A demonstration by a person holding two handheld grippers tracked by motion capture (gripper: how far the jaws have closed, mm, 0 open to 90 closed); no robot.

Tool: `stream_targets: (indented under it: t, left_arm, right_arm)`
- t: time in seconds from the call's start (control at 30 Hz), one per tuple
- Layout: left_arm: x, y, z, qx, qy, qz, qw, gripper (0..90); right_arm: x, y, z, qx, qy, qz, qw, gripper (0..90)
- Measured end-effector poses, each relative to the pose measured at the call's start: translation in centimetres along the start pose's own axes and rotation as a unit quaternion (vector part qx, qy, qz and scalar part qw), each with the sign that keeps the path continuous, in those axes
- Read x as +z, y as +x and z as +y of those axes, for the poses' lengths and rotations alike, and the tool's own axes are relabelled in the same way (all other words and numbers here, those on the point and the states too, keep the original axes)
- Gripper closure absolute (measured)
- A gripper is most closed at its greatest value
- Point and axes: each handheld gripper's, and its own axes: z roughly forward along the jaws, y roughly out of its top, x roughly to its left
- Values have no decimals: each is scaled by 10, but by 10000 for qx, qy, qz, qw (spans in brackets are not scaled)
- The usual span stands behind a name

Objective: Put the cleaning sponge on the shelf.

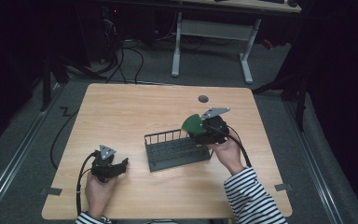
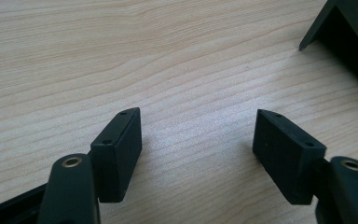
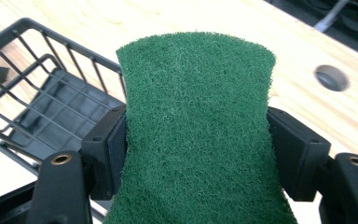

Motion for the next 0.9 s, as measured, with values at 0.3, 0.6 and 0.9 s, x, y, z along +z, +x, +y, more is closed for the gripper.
stream_targets:
  t: [0.3, 0.6, 0.9]
  left_arm:
    - [0, 1, 0, -39, -17, -62, 10000, 325]
    - [0, 1, 0, -42, -18, -66, 10000, 320]
    - [0, 1, 0, -13, 0, -85, 10000, 307]
  right_arm:
    - [18, 5, 0, 84, 305, -318, 9990, 293]
    - [23, 8, -4, -62, 474, -324, 9983, 293]
    - [21, 11, -7, -86, 558, -284, 9980, 293]
